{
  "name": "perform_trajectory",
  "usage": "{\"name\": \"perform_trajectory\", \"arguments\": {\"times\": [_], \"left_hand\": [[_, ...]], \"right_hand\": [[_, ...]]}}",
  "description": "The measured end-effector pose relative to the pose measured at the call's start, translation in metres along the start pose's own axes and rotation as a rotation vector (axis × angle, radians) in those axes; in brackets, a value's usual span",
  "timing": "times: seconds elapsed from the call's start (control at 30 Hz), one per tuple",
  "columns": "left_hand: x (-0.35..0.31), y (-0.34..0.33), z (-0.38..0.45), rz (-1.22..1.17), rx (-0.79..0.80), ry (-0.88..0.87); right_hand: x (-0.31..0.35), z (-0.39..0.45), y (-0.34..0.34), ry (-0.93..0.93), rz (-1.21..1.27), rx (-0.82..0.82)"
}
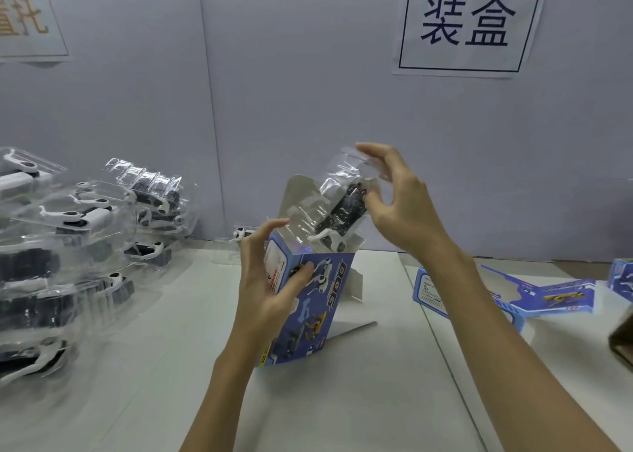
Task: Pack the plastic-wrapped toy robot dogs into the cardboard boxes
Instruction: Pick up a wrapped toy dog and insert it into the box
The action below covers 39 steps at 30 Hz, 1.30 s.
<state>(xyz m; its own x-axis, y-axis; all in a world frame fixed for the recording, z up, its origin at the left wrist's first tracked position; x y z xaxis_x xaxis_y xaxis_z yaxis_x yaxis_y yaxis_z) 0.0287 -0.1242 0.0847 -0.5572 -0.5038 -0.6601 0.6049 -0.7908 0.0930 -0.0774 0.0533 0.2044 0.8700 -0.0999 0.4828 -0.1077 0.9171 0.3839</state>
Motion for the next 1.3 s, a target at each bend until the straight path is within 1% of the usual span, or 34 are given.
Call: {"name": "perform_trajectory", "arguments": {"times": [0.1,0.23,0.3,0.33,0.4,0.5,0.53,0.57,0.63,0.67,0.7,0.73,0.77,0.8,0.83,0.9,0.93,0.97,1.07,1.13,1.2,1.3], "left_hand": [[-0.001,0.003,-0.001,0.033,-0.044,-0.033],[0.0,0.001,-0.001,0.151,-0.034,-0.027],[-0.001,-0.002,0.0,0.211,-0.029,-0.061],[-0.001,-0.004,0.0,0.239,-0.034,-0.088],[-0.001,-0.006,-0.001,0.235,-0.048,-0.092],[0.002,-0.004,-0.002,0.163,-0.052,-0.074],[0.002,-0.003,-0.002,0.164,-0.06,-0.075],[0.002,-0.002,-0.002,0.167,-0.068,-0.073],[0.001,-0.001,-0.001,0.164,-0.077,-0.071],[0.001,-0.002,-0.001,0.164,-0.084,-0.063],[0.0,-0.003,-0.001,0.161,-0.091,-0.051],[-0.001,-0.004,-0.001,0.15,-0.096,-0.04],[-0.001,-0.005,-0.001,0.122,-0.1,-0.025],[-0.002,-0.006,-0.002,0.075,-0.109,-0.006],[-0.003,-0.007,-0.002,0.011,-0.122,0.013],[-0.004,-0.009,-0.003,-0.129,-0.158,0.058],[-0.003,-0.011,-0.003,-0.2,-0.167,0.095],[-0.002,-0.014,-0.004,-0.27,-0.165,0.142],[0.004,-0.028,-0.009,-0.416,-0.117,0.264],[0.006,-0.036,-0.013,-0.425,-0.07,0.272],[0.007,-0.043,-0.016,-0.38,-0.021,0.249],[0.008,-0.049,-0.019,-0.283,0.05,0.21]], "right_hand": [[0.004,-0.006,-0.011,0.041,-0.003,-0.039],[0.013,-0.012,-0.024,0.074,-0.005,-0.095],[0.02,-0.011,-0.025,0.109,-0.036,-0.119],[0.023,-0.012,-0.028,0.122,-0.048,-0.103],[0.028,-0.017,-0.04,0.122,-0.036,0.014],[0.028,-0.05,-0.071,0.107,-0.048,0.264],[0.026,-0.061,-0.079,0.099,-0.022,0.299],[0.023,-0.068,-0.082,0.074,0.047,0.296],[0.013,-0.073,-0.076,-0.012,0.288,0.184],[0.008,-0.073,-0.069,-0.025,0.369,0.072],[0.003,-0.075,-0.059,-0.018,0.363,-0.072],[-0.002,-0.077,-0.049,-0.011,0.298,-0.209],[-0.009,-0.08,-0.041,-0.024,0.245,-0.303],[-0.017,-0.083,-0.035,-0.063,0.237,-0.34],[-0.025,-0.084,-0.031,-0.13,0.283,-0.324],[-0.036,-0.086,-0.033,-0.293,0.412,-0.206],[-0.037,-0.086,-0.036,-0.336,0.457,-0.146],[-0.035,-0.086,-0.038,-0.342,0.486,-0.107],[-0.024,-0.083,-0.041,-0.265,0.542,-0.087],[-0.025,-0.084,-0.041,-0.267,0.512,-0.067],[-0.032,-0.094,-0.042,-0.305,0.469,-0.072],[-0.039,-0.109,-0.032,-0.349,0.51,-0.236]]}}
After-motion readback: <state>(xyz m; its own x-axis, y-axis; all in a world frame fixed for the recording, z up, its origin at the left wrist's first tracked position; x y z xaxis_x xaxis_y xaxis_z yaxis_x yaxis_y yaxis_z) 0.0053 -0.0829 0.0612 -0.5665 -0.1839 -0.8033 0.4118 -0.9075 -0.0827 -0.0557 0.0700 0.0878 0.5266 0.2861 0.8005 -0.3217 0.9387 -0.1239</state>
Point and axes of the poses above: each hand's wrist, its own z-axis towards the middle knuckle, its own y-axis out of the back of the hand, x = y × z, the point moved 5 cm from there along z, towards the middle knuckle, and after that the axes turned 7 degrees about z, right-handed, at the moved point
